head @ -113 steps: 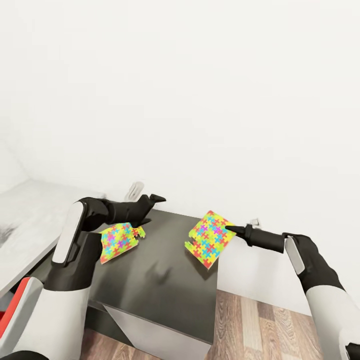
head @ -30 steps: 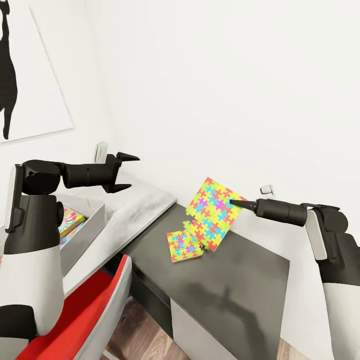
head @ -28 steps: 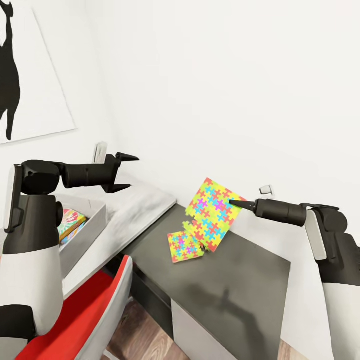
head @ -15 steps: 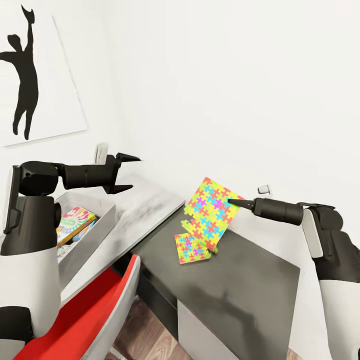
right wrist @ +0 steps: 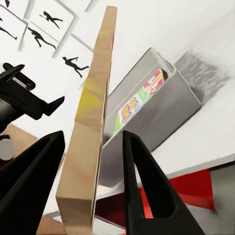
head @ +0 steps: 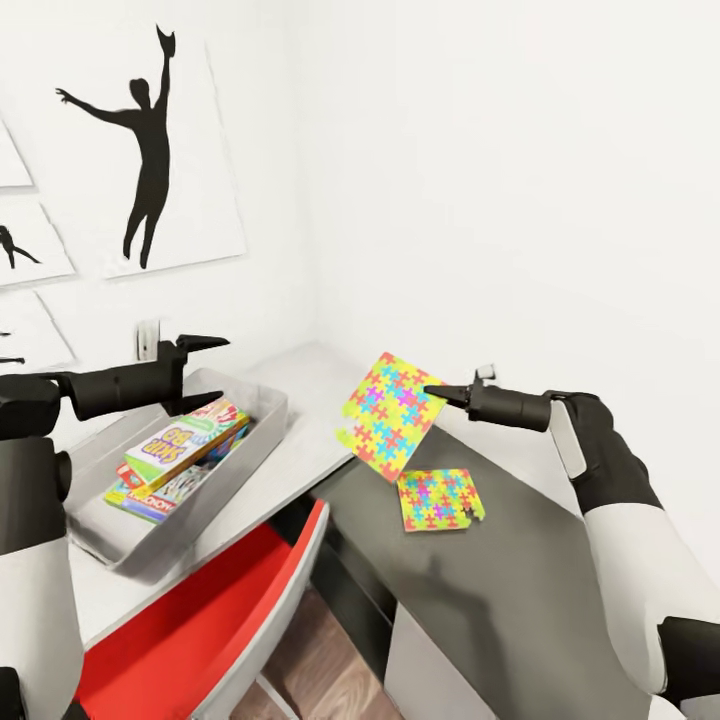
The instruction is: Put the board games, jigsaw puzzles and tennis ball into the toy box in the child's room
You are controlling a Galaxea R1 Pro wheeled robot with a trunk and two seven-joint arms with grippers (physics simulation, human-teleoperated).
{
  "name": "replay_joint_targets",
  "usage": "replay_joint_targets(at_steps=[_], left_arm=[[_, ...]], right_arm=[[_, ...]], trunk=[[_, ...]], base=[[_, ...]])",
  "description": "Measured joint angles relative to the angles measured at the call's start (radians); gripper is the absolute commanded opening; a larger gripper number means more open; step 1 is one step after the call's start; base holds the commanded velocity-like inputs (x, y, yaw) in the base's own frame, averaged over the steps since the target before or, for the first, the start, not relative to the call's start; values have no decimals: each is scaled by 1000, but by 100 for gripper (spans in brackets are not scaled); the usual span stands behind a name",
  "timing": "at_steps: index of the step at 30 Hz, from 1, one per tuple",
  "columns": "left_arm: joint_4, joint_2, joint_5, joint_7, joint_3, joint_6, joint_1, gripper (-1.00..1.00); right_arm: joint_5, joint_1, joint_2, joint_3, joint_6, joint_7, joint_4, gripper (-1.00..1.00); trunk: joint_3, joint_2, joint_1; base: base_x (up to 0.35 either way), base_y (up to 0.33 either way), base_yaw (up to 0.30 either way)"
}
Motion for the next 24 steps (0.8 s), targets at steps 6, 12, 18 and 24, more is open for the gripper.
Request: replay_joint_targets(at_steps=[6, 12, 18, 24], left_arm=[[0, 2, 0, -1, 2, 1, 1, 100], [0, 3, 0, -1, 37, 2, 14, 100], [0, 42, 0, -40, 80, 10, 57, 100], [0, 70, 0, -123, 92, 23, 88, 100]], right_arm=[[-5, -1, -1, 1, 0, 8, -4, -100], [-5, -3, -1, 0, 0, 8, 1, -100], [-4, -31, 0, 1, -1, 7, 69, -100], [-2, -49, 1, 1, 0, 6, 110, -100]], trunk=[[0, 0, 0], [0, 0, 0], [0, 0, 0], [0, 0, 0]], base=[[0, 0, 295], [0, 0, 296], [0, 0, 296], [0, 0, 296]])
